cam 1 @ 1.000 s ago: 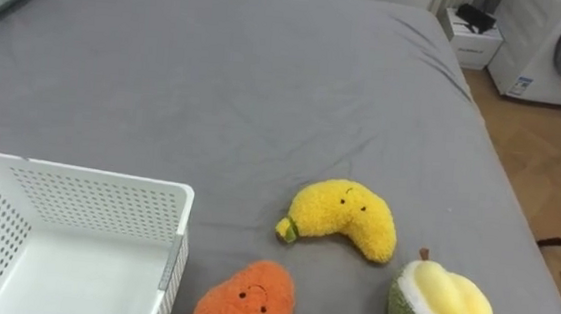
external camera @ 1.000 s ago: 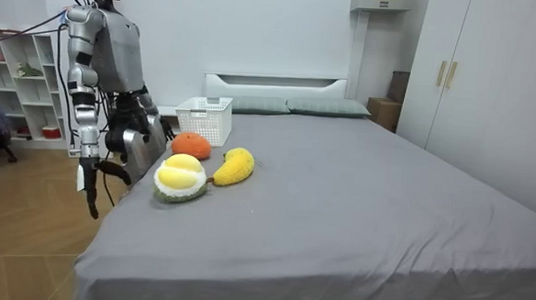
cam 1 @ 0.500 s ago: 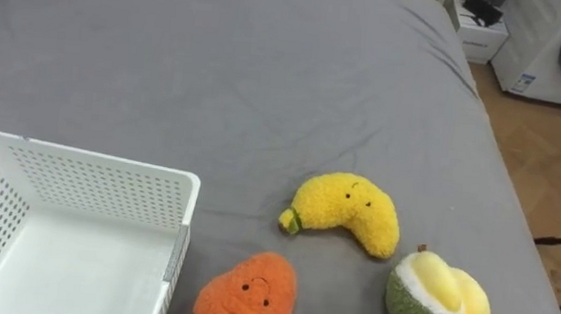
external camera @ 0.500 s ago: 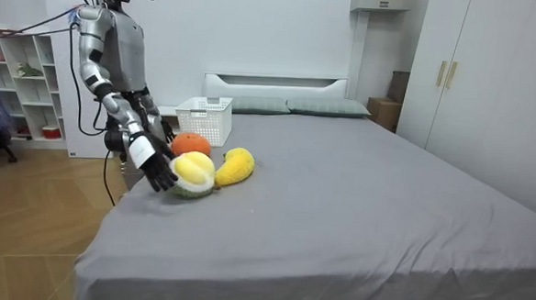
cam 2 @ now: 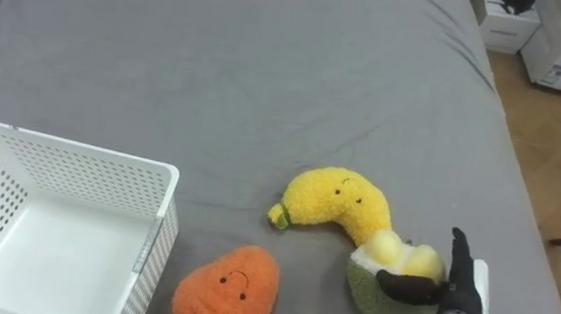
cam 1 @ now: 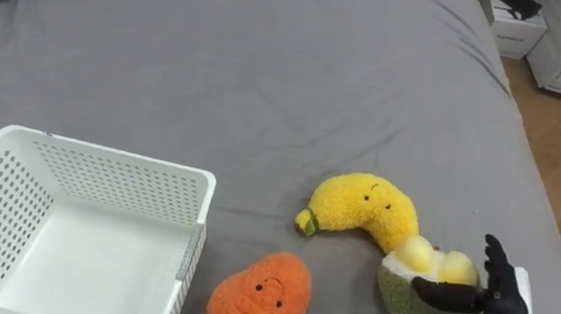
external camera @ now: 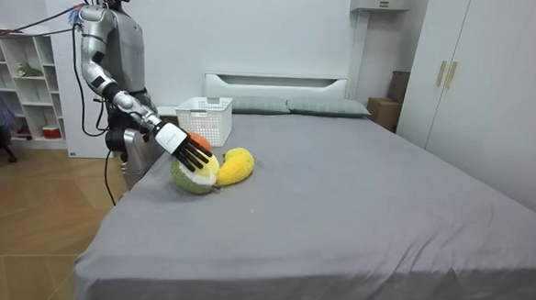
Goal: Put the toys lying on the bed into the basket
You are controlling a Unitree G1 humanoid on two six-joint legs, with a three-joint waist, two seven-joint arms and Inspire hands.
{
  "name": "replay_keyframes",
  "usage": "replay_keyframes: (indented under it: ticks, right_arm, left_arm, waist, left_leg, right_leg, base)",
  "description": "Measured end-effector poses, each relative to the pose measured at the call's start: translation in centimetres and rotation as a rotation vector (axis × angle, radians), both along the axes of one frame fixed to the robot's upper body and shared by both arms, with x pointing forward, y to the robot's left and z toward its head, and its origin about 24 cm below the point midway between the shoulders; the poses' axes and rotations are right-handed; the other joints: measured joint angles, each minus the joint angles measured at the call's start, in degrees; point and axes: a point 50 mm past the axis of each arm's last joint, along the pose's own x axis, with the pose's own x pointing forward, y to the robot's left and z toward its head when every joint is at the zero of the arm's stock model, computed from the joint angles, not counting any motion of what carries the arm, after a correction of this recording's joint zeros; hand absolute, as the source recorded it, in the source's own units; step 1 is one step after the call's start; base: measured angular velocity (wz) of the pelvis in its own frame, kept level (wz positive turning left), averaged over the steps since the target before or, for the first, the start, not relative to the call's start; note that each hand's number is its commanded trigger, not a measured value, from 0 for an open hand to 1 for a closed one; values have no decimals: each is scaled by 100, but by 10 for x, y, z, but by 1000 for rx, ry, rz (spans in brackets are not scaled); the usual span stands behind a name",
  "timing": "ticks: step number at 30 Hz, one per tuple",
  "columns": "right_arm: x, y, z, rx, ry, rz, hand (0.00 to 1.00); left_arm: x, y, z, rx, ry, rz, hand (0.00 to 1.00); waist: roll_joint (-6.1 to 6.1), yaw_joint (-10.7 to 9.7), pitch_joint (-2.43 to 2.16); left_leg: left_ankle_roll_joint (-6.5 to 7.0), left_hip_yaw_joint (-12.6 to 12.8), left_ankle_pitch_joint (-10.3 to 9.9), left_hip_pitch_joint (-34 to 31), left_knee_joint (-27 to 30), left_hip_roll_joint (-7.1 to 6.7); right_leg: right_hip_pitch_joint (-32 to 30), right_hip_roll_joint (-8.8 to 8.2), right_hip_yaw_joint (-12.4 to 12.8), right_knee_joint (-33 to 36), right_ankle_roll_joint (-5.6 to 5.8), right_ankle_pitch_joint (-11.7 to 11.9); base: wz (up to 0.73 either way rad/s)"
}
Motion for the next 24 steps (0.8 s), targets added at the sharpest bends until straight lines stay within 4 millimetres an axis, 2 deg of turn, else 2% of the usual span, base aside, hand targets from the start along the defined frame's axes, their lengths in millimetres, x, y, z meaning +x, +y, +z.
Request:
replay_keyframes:
  ticks: [2, 8, 13, 17, 24]
  right_arm:
    - [0, 2, -2, -7, 30, 43, 0]
    - [-7, 1, -9, -31, 99, 77, 0]
    - [-22, -5, -23, -67, 188, 61, 0]
    - [-36, -10, -33, -67, 265, 45, 0]
    - [-44, -14, -37, -97, 320, 79, 0]
  left_arm:
    - [2, 0, 0, 1, -4, -2, 0]
    - [-3, -1, 0, 2, 24, -2, 0]
    - [-15, -3, -2, -3, 70, -4, 0]
    - [-20, -3, -2, -5, 82, -4, 0]
    - [-12, -2, -1, 16, 84, -93, 0]
  waist:
    - [-35, 47, -8]
    - [-104, 97, 27]
    - [-97, 111, 35]
    - [-101, 104, 63]
    - [-80, 95, 82]
  left_leg:
    - [1, -9, 0, 29, -21, -6]
    - [5, -63, 1, 63, -6, -19]
    - [8, -88, -1, 46, -8, -23]
    - [8, -108, -1, 42, -10, -27]
    - [11, -149, -3, 17, 49, -35]
  right_leg:
    - [41, -5, 7, -2, 6, -4]
    - [135, -9, -46, -56, 13, 0]
    - [138, -6, -56, -83, 20, 7]
    - [142, -6, -70, -94, 20, 7]
    - [128, -8, -90, -96, 20, 7]
  base:
    - [0]
    - [4]
    - [1]
    - [0]
    - [1]
